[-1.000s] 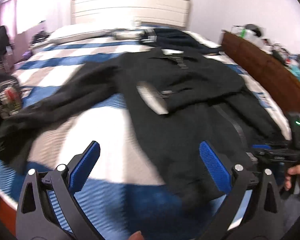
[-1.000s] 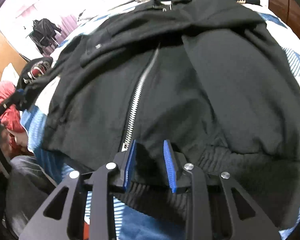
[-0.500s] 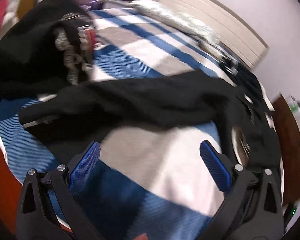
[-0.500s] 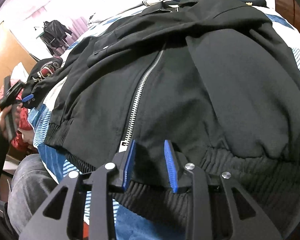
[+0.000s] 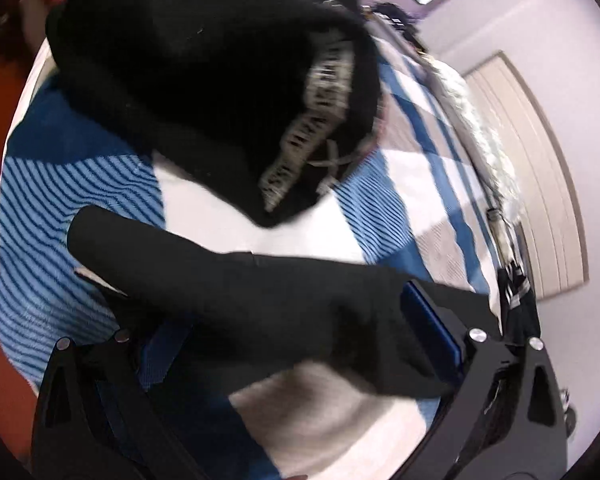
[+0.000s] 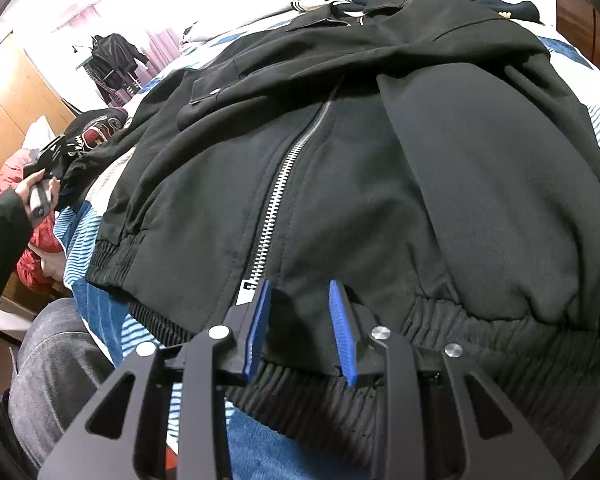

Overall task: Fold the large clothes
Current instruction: 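Grasp the jacket sleeve nearest the left tool with the left tool, then fold the held sleeve across the jacket body with the left tool, then release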

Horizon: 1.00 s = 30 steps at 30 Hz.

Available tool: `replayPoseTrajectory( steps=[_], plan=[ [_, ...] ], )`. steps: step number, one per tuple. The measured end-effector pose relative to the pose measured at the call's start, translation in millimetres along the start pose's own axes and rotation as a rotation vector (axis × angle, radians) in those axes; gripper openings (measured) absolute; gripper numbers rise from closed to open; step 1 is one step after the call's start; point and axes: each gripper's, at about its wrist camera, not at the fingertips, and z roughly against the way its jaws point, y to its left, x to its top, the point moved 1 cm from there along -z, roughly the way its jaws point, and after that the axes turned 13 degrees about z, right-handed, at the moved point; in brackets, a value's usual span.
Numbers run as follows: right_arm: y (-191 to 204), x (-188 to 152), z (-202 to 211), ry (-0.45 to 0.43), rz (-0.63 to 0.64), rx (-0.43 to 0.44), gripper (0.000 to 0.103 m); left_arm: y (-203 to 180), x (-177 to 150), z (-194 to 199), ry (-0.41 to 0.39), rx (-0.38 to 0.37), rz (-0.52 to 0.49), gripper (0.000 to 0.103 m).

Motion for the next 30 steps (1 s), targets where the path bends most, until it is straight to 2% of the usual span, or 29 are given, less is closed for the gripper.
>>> replayPoseTrajectory(
  steps=[1,3,4,5,6,7,8,11,15,17,20,23,26,30],
  plan=[
    [-0.3,0.1,-0.1,0.0,0.0,0.0,0.032,0.1,3.9,-4.5,0.003,0.018,0.01,0.095],
    [-0.2,0.0,-0.2,-0.001,0.0,-0.002,0.032,5.9,9.2,-10.5,-0.004,0.089,0.047,0.075],
    [-0.1,0.0,0.0,-0.001,0.002,-0.003,0.032,12.7,12.3,-12.0,0.009,0.086,0.07,0.061],
    [0.2,0.0,-0.1,-0.001,0.004,-0.005,0.033,18.7,13.6,-15.3,0.04,0.051,0.099,0.053],
    [0.3,0.1,-0.2,-0.002,0.005,-0.007,0.033,20.5,13.2,-15.1,0.048,0.042,0.1,0.051],
    [0.5,0.0,-0.5,-0.002,0.004,-0.007,0.033,20.3,11.9,-12.9,0.047,0.034,0.065,0.043],
    [0.3,-0.1,-0.7,-0.002,0.002,-0.006,0.033,17.7,9.9,-10.1,0.055,-0.003,0.02,0.024],
    [-0.1,-1.2,-0.1,-0.006,0.002,-0.006,0.033,4.7,3.2,12.9,0.005,-0.048,-0.075,0.022],
    [-1.5,-7.9,2.2,-0.054,0.004,0.002,0.033,-42.5,-14.6,58.2,-0.104,-0.089,-0.308,0.019],
    [-4.4,-19.4,1.9,-0.132,0.008,0.014,0.034,-77.3,-24.4,83.7,-0.141,-0.136,-0.428,0.017],
    [-4.5,-8.6,1.0,-0.075,-0.021,0.005,0.035,-134.4,-41.8,119.2,-0.165,-0.194,-0.601,0.016],
    [-7.4,-10.6,-0.3,-0.089,-0.029,0.022,0.037,-192.8,-62.6,152.0,-0.167,-0.271,-0.748,0.013],
    [-4.5,-5.9,-2.9,-0.057,-0.014,0.004,0.037,-250.5,-103.7,178.9,-0.184,-0.33,-0.917,0.012],
    [-4.7,-5.1,-3.6,-0.046,-0.014,0.01,0.037,-310.3,-169.9,197.4,-0.174,-0.409,-1.08,0.011]
  ],
)
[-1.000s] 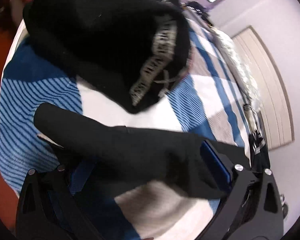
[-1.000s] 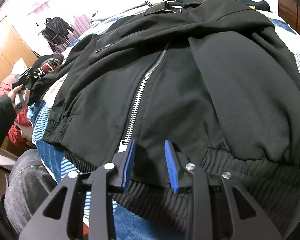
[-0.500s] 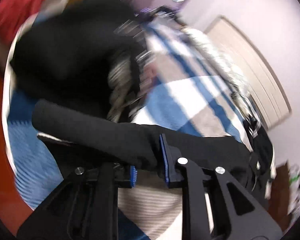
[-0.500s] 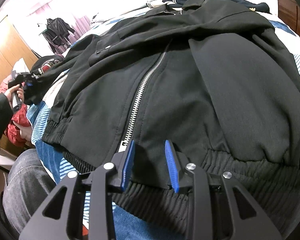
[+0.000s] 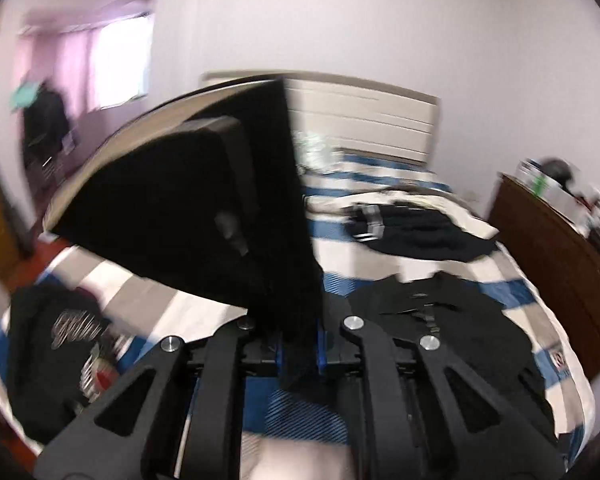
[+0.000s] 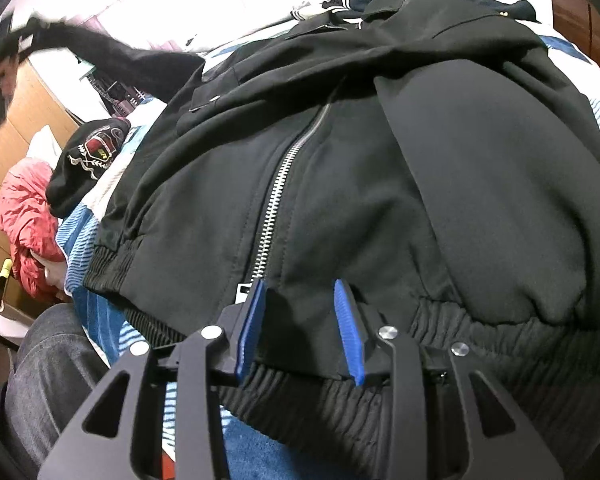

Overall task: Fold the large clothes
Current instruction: 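Fold the held sleeve across the jacket body with the left tool, then release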

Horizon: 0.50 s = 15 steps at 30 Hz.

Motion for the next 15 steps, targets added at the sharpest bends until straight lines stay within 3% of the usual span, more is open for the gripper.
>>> replayPoseTrajectory(
  steps=[3,7,11,15],
  plan=[
    [1.9,1.9,-1.6,0.017,-0.003,-0.004,0.037,-73.3,1.1,-21.4,0.02,-0.08,-0.114,0.011],
    [0.2,3.6,-2.8,0.038,-0.011,0.006,0.037,-175.9,-29.9,-79.7,0.079,-0.171,-0.223,0.011],
    [-1.3,4.2,-3.8,0.044,-0.014,0.014,0.038,-277.1,-96.4,-139.3,0.189,-0.243,-0.356,0.011],
    [-5.6,6.3,-5.2,0.058,-0.026,0.038,0.038,-340.3,-179.4,-204.9,0.307,-0.245,-0.463,0.011]
  ],
)
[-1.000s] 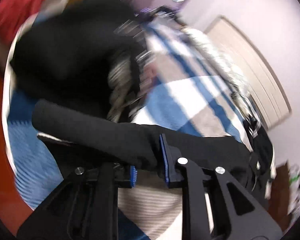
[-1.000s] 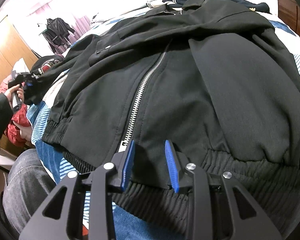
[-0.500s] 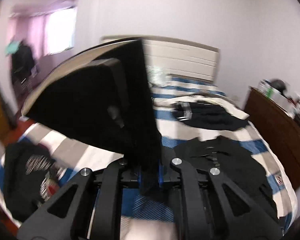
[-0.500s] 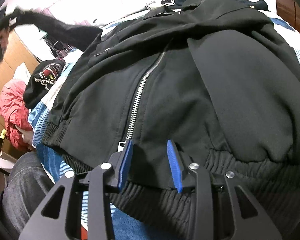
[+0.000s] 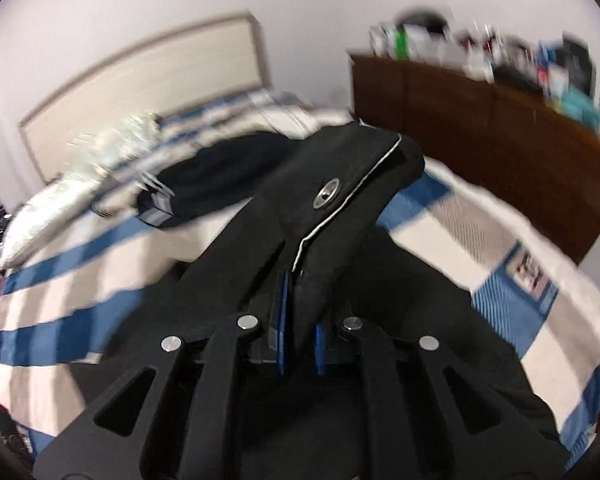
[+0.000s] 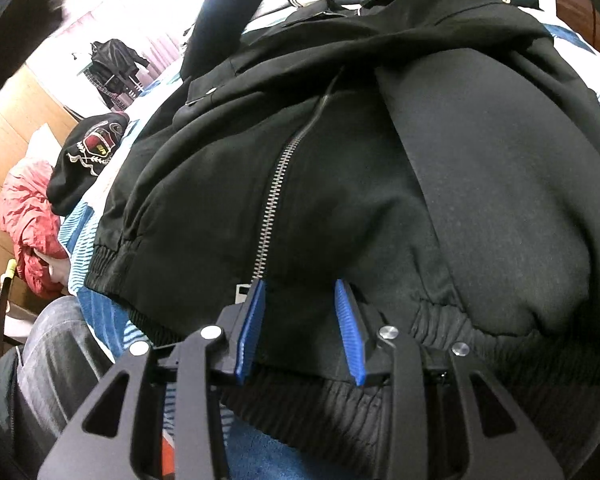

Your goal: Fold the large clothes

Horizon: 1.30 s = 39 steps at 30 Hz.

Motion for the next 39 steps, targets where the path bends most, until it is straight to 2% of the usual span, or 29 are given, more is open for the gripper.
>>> replayPoseTrajectory(
  steps=[3,5,7,10,12,15,16,18,19,20,23,25,27,30,31,32,33,34,35,37,39],
  plan=[
    [-1.7,-1.0,-0.8,0.002,-0.009,0.01,0.038,-29.7,-40.2,-55.1,0.092,0.015,-0.034,0.011],
    [-2.3,-1.9,0.7,-0.001,-0.01,0.019,0.038,-45.1,-66.9,-75.0,0.13,0.019,-0.079,0.011],
    [-3.1,-2.9,1.2,-0.003,-0.012,0.025,0.038,-58.3,-85.2,-88.1,0.171,-0.022,-0.12,0.011],
    [-4.5,-3.1,0.7,0.001,-0.015,0.028,0.038,-71.1,-100.3,-96.6,0.193,0.0,-0.213,0.01],
    [-5.5,-3.7,0.8,0.001,-0.01,0.025,0.038,-71.2,-108.8,-105.4,0.228,0.015,-0.233,0.01],
    [-7.0,-4.5,1.9,-0.008,-0.003,0.026,0.038,-74.4,-102.6,-99.9,0.233,0.03,-0.228,0.011],
    [-6.7,-4.3,2.1,-0.012,0.001,0.027,0.038,-73.2,-102.2,-92.6,0.228,0.028,-0.219,0.014],
    [-6.7,-5.7,4.4,-0.023,0.012,0.027,0.038,-71.6,-104.6,-75.2,0.228,-0.013,-0.202,0.032],
    [-5.4,-5.3,4.4,-0.026,0.017,0.026,0.038,-71.2,-108.0,-65.3,0.227,-0.034,-0.193,0.05],
    [-5.4,-5.9,5.1,-0.031,0.022,0.027,0.038,-65.8,-110.3,-48.8,0.211,-0.056,-0.175,0.059],
    [-5.5,-5.5,6.9,-0.038,0.025,0.028,0.038,-43.6,-123.0,0.7,0.191,-0.125,-0.094,0.067],
    [-5.6,-5.0,8.5,-0.041,0.023,0.027,0.038,-24.3,-141.4,38.9,0.18,-0.129,-0.039,0.069],
    [-8.2,-4.0,14.5,-0.055,-0.004,0.046,0.039,-4.5,-163.6,66.8,0.183,-0.132,0.031,0.069],
    [-13.0,-2.7,30.0,-0.088,-0.031,0.053,0.039,27.2,-218.7,100.7,0.219,-0.091,0.127,0.068],
    [-17.3,-2.5,37.0,-0.096,-0.019,0.04,0.039,33.6,-235.9,106.0,0.236,-0.088,0.137,0.06],
    [-18.3,-1.5,43.2,-0.111,-0.014,0.023,0.039,38.1,-246.6,107.9,0.245,-0.09,0.143,0.044],
    [-20.9,0.5,50.9,-0.13,-0.027,0.016,0.039,43.0,-263.4,112.1,0.257,-0.086,0.156,0.037],
    [-23.5,2.9,56.8,-0.149,-0.043,0.02,0.039,46.7,-275.9,114.0,0.268,-0.08,0.176,0.023],
    [-28.5,8.7,66.6,-0.185,-0.069,0.027,0.039,49.4,-288.5,115.6,0.274,-0.087,0.197,0.015],
    [-37.7,24.2,82.2,-0.246,-0.09,0.014,0.039,50.9,-299.6,120.8,0.247,-0.101,0.21,0.014],
    [-51.0,50.7,87.7,-0.259,-0.059,0.002,0.019,51.6,-305.1,121.1,0.236,-0.123,0.227,0.011]
  ],
)
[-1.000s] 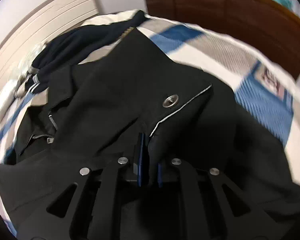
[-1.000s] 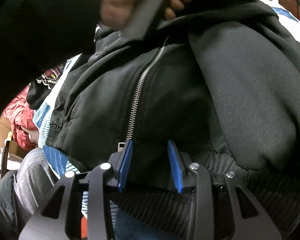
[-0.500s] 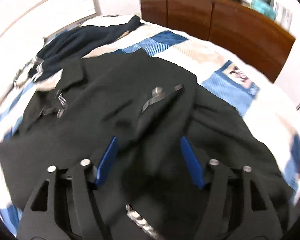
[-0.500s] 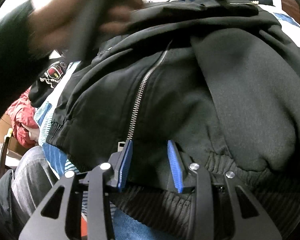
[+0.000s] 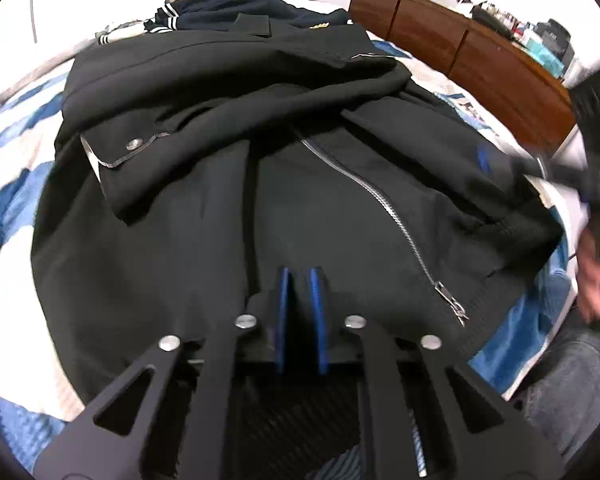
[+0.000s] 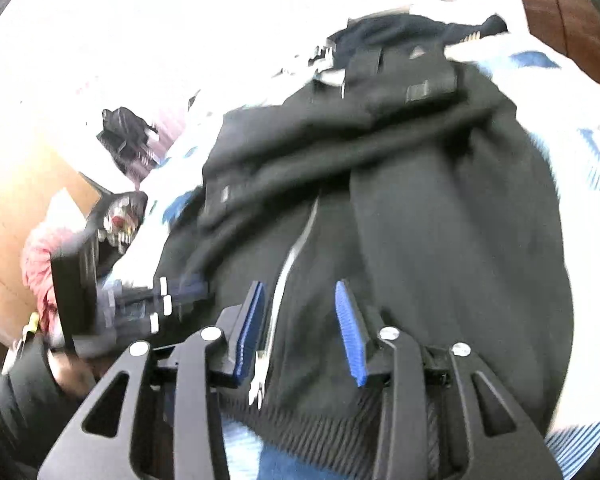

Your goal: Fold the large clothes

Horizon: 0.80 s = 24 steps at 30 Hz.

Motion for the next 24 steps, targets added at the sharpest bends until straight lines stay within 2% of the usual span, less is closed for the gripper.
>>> replayPoseTrajectory(
  steps=[1,5,8,10,12,14,16,17,18,21,24],
  plan=[
    [-5.9,10.5,-3.9,0.01,0.003,-0.02,0.014,2.3,-0.8,-1.4,-0.001,-0.015,0.015,0.011],
    [-55.3,68.7,-34.4,0.054,-0.037,-0.115,0.015,9.5,-4.7,-10.0,0.008,-0.055,0.031,0.01],
    [-106.4,103.0,-55.2,0.091,-0.129,-0.17,0.017,15.1,-8.0,-18.5,0.027,-0.081,0.048,0.01],
    [-142.8,118.0,-63.1,0.077,-0.215,-0.205,0.017,17.2,-9.3,-24.4,0.035,-0.091,0.031,0.01],
    [-167.5,126.2,-69.7,0.068,-0.279,-0.19,0.018,18.2,-9.4,-25.8,0.037,-0.102,0.025,0.01],
    [-187.8,133.3,-87.7,0.091,-0.359,-0.113,0.018,20.4,-9.7,-27.0,0.042,-0.12,0.027,0.01],
    [-191.2,137.4,-108.3,0.135,-0.397,-0.036,0.018,22.3,-10.0,-26.2,0.042,-0.134,0.033,0.01],
    [-191.2,138.3,-118.1,0.167,-0.399,-0.024,0.024,22.4,-11.3,-25.3,0.039,-0.132,0.027,0.01],
    [-189.2,138.1,-125.0,0.193,-0.395,-0.027,0.028,21.8,-11.9,-25.3,0.037,-0.129,0.02,0.01],
    [-185.2,134.2,-143.8,0.248,-0.402,-0.041,0.029,20.2,-11.2,-25.8,0.034,-0.121,0.009,0.01],
    [-177.3,128.9,-135.8,0.24,-0.419,-0.052,0.028,20.1,-11.3,-25.4,0.028,-0.122,0.01,0.01]
  ],
)
